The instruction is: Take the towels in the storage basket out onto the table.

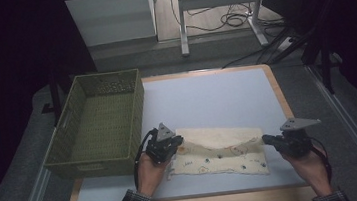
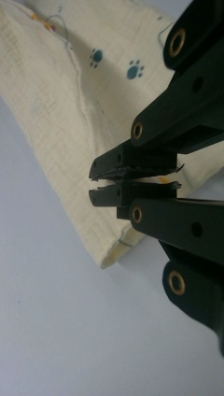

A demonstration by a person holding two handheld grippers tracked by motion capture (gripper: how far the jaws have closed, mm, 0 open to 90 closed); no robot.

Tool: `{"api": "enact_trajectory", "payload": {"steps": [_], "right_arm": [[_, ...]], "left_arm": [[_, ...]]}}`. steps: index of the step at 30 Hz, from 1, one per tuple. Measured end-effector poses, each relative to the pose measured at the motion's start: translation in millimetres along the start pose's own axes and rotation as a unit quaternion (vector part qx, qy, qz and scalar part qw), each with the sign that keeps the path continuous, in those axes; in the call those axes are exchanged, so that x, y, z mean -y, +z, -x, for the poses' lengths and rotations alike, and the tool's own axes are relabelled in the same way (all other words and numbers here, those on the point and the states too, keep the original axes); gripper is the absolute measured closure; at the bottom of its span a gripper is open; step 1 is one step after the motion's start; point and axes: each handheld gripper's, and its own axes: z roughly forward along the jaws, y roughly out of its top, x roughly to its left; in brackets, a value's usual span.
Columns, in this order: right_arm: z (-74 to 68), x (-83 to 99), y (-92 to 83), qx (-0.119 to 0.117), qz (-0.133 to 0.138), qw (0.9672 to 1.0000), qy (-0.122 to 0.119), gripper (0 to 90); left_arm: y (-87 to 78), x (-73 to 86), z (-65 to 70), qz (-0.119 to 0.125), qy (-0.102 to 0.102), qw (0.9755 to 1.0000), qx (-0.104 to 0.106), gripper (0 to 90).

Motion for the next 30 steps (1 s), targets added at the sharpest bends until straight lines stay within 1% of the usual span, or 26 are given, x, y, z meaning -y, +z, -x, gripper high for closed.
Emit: {"api": "enact_trajectory", "payload": {"steps": [3, 7, 9, 10, 11, 12, 13, 14, 15, 16, 17, 18, 19, 21, 23, 24, 26, 27, 28, 30], "right_arm": [[-6.9, 7.2, -3.0, -0.009, -0.006, 0.9999, -0.002, 88.2], [-15.5, 17.2, -4.6, -0.018, -0.013, 0.9997, -0.006, 88.2], [-19.6, 21.9, -6.8, -0.023, -0.013, 0.9996, -0.007, 88.2], [-21.5, 23.8, -8.4, -0.023, -0.011, 0.9996, -0.008, 88.2], [-24.8, 27.3, -11.4, -0.027, -0.011, 0.9996, -0.008, 88.0], [-24.8, 27.3, -11.4, -0.027, -0.011, 0.9996, -0.008, 88.0], [-27.3, 32.6, -10.7, -0.038, -0.017, 0.9991, -0.005, 87.1], [-28.7, 36.1, -9.4, -0.044, -0.024, 0.9987, -0.003, 86.2], [-29.6, 39.8, -8.4, -0.049, -0.028, 0.9984, -0.001, 83.2], [-29.9, 42.2, -8.3, -0.054, -0.031, 0.9981, 0.004, 82.3], [-29.9, 42.2, -8.3, -0.054, -0.031, 0.9981, 0.004, 82.3], [-29.8, 45.4, -9.5, -0.062, -0.034, 0.9974, 0.013, 81.1], [-28.5, 47.4, -15.4, -0.060, -0.030, 0.9976, 0.014, 79.2], [-26.4, 45.9, -20.8, -0.053, -0.023, 0.9982, 0.017, 77.8], [-24.6, 44.2, -23.2, -0.049, -0.019, 0.9985, 0.016, 77.4], [-23.1, 41.8, -25.0, -0.046, -0.016, 0.9987, 0.016, 77.4], [-22.5, 38.5, -25.3, -0.046, -0.011, 0.9988, 0.015, 77.4], [-24.5, 37.6, -23.1, -0.055, -0.008, 0.9983, 0.014, 77.2], [-24.5, 37.6, -23.1, -0.055, -0.008, 0.9983, 0.014, 77.2], [-29.1, 39.2, -18.7, -0.066, -0.012, 0.9977, 0.008, 75.0]], "left_arm": [[-1.4, 11.0, 3.7, -0.006, -0.003, 0.9999, 0.012, 85.4], [-3.4, 22.7, 6.9, -0.004, -0.013, 0.9997, 0.020, 85.4], [-6.4, 26.9, 8.8, 0.001, -0.014, 0.9997, 0.020, 85.5], [-7.8, 27.9, 9.1, 0.004, -0.016, 0.9996, 0.024, 85.5], [-9.4, 29.3, 10.1, 0.003, -0.017, 0.9994, 0.030, 85.1], [-9.9, 30.6, 11.2, 0.000, -0.017, 0.9993, 0.032, 85.1], [-10.1, 36.3, 15.0, -0.011, -0.015, 0.9990, 0.041, 82.9], [-10.8, 39.6, 16.3, -0.014, -0.016, 0.9989, 0.043, 81.2], [-11.8, 41.8, 16.6, -0.016, -0.019, 0.9987, 0.045, 77.9], [-11.8, 41.8, 16.6, -0.016, -0.019, 0.9987, 0.045, 72.6], [-15.5, 45.3, 16.2, -0.012, -0.030, 0.9984, 0.048, 72.6], [-19.8, 47.4, 15.3, -0.004, -0.038, 0.9980, 0.051, 68.4], [-26.8, 48.3, 12.6, 0.005, -0.051, 0.9973, 0.053, 61.9], [-31.7, 45.7, 9.3, 0.010, -0.055, 0.9971, 0.052, 57.7], [-32.5, 43.5, 8.5, 0.011, -0.054, 0.9970, 0.054, 56.4], [-31.6, 41.7, 8.7, 0.010, -0.050, 0.9972, 0.055, 56.0], [-28.5, 40.9, 10.2, 0.009, -0.049, 0.9966, 0.066, 56.5], [-25.9, 41.3, 11.6, 0.008, -0.048, 0.9960, 0.075, 57.4], [-23.1, 42.0, 13.3, 0.005, -0.045, 0.9958, 0.080, 57.4], [-16.8, 44.4, 16.8, -0.004, -0.036, 0.9963, 0.079, 57.8]]}}
